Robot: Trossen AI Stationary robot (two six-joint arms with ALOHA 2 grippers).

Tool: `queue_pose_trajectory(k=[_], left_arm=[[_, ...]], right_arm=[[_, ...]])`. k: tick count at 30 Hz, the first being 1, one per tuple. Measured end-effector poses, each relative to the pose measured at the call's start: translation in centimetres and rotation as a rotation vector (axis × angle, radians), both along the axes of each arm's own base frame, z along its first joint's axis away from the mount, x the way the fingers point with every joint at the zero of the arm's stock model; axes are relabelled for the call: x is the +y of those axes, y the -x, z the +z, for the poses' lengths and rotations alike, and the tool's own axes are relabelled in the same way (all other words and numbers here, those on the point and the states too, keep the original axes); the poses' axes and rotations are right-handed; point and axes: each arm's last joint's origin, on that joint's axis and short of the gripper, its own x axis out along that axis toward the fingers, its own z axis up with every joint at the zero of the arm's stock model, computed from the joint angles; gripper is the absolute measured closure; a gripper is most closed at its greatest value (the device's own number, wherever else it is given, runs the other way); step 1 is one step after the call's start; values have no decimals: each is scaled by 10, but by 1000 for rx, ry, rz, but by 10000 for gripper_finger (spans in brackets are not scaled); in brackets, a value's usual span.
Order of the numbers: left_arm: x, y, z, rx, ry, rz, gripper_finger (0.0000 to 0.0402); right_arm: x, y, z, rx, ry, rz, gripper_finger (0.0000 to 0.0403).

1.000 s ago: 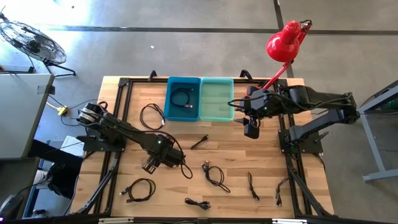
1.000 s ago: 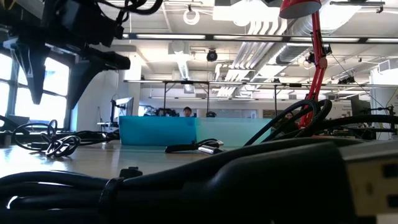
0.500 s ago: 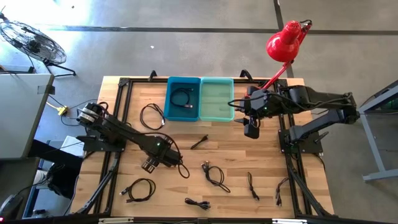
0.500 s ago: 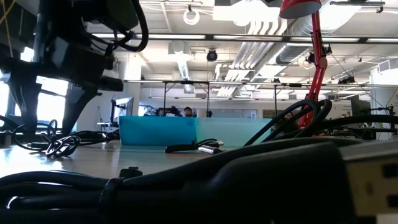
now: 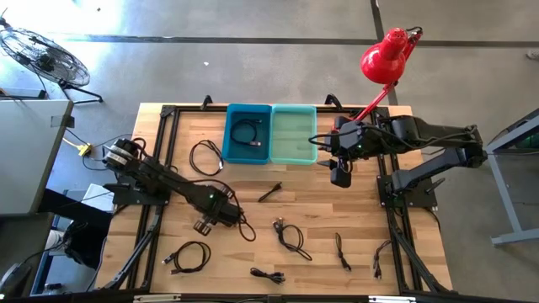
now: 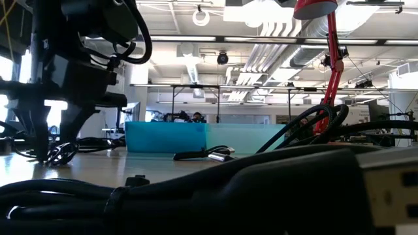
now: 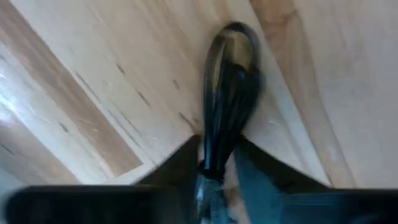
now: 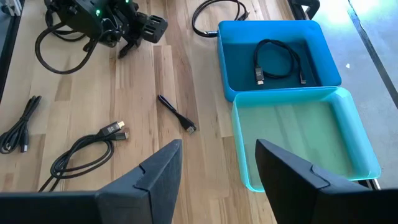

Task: Pick & Place USB Port
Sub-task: Put the black usb cable into the light blue bin

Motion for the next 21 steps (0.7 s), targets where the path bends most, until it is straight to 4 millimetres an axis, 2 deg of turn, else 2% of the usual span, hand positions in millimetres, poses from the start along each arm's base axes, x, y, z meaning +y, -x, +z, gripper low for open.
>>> queue_pose_trajectory(k=[2, 9, 12, 17, 21], left_arm=[[0, 0, 0, 5, 0, -8, 371], [0, 0, 1, 7, -9, 24, 374], [4, 2, 7, 57, -103, 26, 374], [13, 2, 36, 197, -210, 8, 374], [26, -2, 77, 236, -275, 3, 374]], right_arm=[[0, 0, 0, 0, 0, 0, 206], [0, 0, 0, 1, 1, 5, 206], [0, -1, 1, -4, 22, 32, 206], [3, -6, 6, -71, 18, 136, 206], [5, -9, 9, -117, 6, 205, 206]])
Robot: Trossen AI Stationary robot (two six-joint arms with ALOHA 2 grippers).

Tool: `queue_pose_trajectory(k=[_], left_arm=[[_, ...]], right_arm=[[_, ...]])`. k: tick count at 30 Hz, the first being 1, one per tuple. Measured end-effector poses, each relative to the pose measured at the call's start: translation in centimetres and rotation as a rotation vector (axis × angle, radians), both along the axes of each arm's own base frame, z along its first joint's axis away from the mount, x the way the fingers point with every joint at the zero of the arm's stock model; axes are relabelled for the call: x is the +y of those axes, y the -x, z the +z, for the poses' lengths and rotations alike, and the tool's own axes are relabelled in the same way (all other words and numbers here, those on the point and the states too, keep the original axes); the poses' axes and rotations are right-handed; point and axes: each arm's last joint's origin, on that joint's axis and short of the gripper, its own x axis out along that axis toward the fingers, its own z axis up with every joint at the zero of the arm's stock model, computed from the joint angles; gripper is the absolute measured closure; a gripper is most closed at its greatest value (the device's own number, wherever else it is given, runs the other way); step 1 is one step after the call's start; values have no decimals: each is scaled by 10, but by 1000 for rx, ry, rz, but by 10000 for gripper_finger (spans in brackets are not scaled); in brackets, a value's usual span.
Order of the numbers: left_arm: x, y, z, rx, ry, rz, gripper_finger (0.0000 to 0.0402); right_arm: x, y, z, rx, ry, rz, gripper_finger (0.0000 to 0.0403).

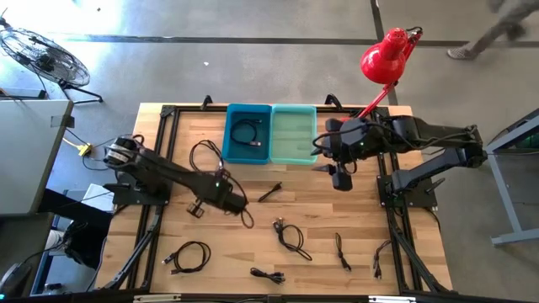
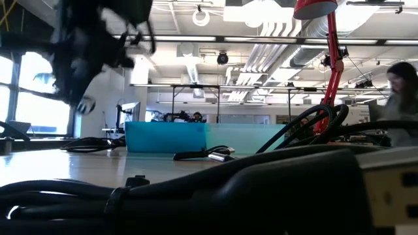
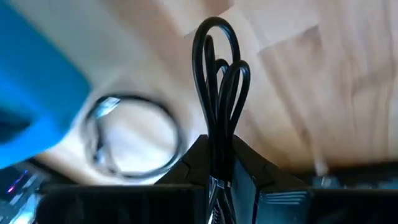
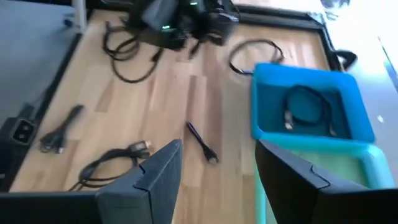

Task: Pick & Place USB Port
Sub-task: Put the black usb cable into the light blue bin

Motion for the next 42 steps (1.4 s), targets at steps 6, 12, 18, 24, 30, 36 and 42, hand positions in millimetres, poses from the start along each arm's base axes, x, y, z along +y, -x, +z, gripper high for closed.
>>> queue_pose_trajectory(k=[6, 12, 18, 24, 30, 36, 42], left_arm=[[22, -2, 83, -214, -6, 51, 375], [46, 18, 170, -736, 69, 171, 375], [57, 41, 220, -1261, 162, 173, 375], [53, 34, 229, -1489, 246, 59, 375], [49, 11, 223, -1644, 300, -50, 375], [46, -7, 224, -1761, 326, -136, 375], [46, -13, 220, -1746, 344, -150, 375]], right_arm=[[2, -1, 1, -18, -37, 58, 206], [8, -3, 5, -58, -61, 110, 206], [15, -11, 18, -226, 14, 124, 206], [15, -18, 36, -430, 76, 130, 206], [15, -23, 45, -537, 150, 121, 206], [14, -39, 36, -510, 201, 86, 206], [15, -51, 34, -541, 220, 86, 206]])
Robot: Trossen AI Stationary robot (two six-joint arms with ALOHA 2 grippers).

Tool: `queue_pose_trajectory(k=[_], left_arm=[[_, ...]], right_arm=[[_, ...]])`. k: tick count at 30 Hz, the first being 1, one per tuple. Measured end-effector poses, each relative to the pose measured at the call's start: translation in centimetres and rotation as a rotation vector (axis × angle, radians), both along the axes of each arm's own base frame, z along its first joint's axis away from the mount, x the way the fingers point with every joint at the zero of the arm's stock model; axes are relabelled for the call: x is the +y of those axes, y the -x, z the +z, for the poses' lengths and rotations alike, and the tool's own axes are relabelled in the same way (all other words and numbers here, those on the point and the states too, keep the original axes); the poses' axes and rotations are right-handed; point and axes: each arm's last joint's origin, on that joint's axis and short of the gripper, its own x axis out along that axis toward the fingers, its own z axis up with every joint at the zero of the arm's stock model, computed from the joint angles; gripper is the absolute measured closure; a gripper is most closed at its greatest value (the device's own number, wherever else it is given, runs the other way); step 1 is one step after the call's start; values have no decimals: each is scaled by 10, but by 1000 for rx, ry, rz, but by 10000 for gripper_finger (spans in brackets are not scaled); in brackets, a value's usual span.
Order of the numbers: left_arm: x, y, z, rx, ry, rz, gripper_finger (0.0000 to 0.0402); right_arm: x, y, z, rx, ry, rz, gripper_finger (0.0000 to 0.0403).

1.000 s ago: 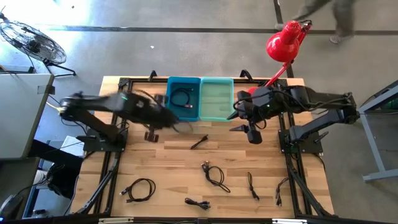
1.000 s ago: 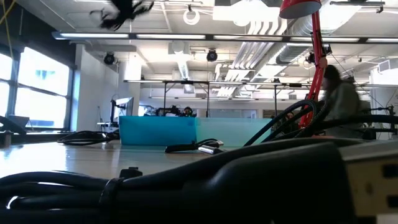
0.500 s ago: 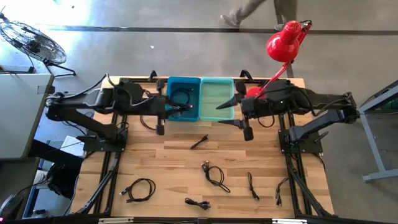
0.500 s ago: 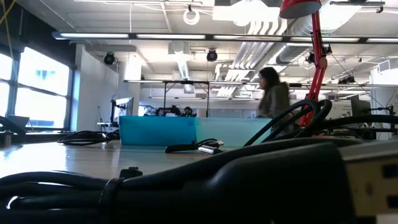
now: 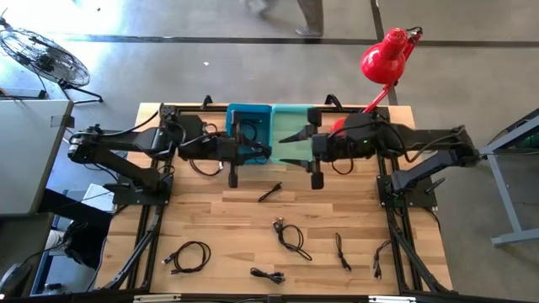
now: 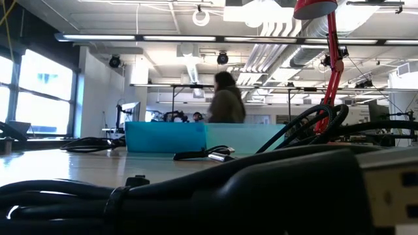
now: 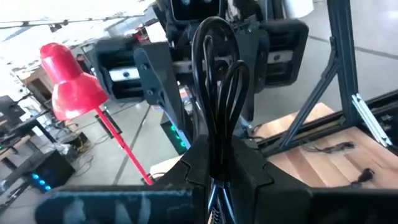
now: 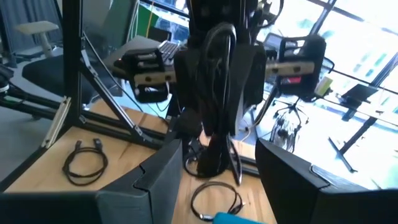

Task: Pick & Place USB Port
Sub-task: Put the black usb cable into the light blue bin

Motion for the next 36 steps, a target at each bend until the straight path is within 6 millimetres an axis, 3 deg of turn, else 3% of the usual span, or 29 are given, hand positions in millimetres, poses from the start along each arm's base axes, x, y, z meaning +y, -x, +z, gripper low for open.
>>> queue_pose_trajectory(k=[10, 19, 36], left_arm=[[7, -1, 0, -1, 8, -26, 375], [5, -17, -10, 15, 8, -48, 375], [5, -21, -10, 2, 5, -48, 375]], right_arm=[[0, -1, 5, -56, 22, 14, 206], [3, -16, -4, -44, 34, 51, 206], [3, -17, -1, -75, 36, 54, 220]])
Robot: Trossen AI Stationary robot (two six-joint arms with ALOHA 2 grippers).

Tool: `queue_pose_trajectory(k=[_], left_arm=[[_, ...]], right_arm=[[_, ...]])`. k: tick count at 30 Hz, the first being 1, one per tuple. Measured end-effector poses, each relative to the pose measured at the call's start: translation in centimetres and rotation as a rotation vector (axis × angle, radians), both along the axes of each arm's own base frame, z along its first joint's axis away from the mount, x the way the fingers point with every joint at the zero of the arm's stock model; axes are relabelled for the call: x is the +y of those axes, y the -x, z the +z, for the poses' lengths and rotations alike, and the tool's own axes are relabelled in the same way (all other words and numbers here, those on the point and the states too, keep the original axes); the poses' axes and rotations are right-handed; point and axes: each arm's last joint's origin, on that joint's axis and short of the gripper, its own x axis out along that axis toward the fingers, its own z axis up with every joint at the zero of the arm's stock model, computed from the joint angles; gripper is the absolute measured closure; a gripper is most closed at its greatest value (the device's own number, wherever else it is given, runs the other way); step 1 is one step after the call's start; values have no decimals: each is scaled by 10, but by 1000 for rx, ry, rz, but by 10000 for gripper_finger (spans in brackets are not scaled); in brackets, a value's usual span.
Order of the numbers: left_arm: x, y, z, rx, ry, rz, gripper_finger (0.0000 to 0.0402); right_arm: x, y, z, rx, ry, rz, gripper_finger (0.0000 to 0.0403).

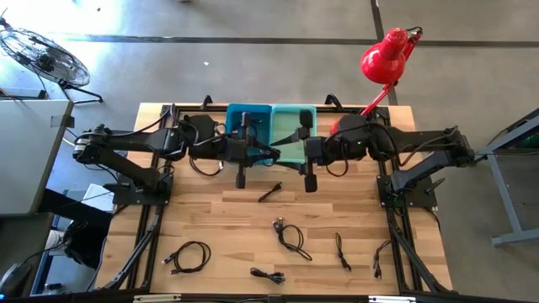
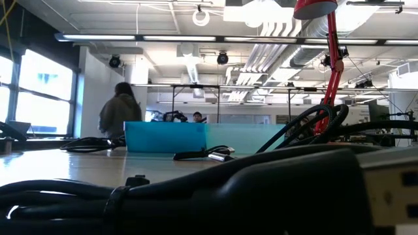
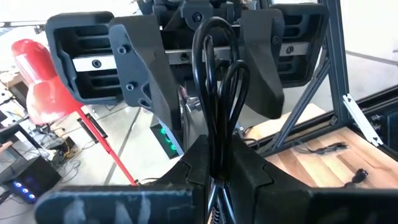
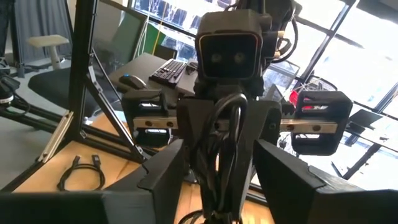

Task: Pick & Place USB Port
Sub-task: Put the black usb cable into the light blue bin

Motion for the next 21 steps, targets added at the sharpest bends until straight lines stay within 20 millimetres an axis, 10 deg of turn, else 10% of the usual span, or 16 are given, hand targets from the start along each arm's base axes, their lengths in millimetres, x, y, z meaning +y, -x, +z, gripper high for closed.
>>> queue_pose_trajectory(k=[10, 21], left_arm=[[1, 0, 0, -3, 0, 22, 375], [2, 6, 3, 8, 69, 72, 269]], right_arm=[[-3, 0, 0, -1, 28, -57, 380], [-9, 5, -1, 39, 1, -158, 388]])
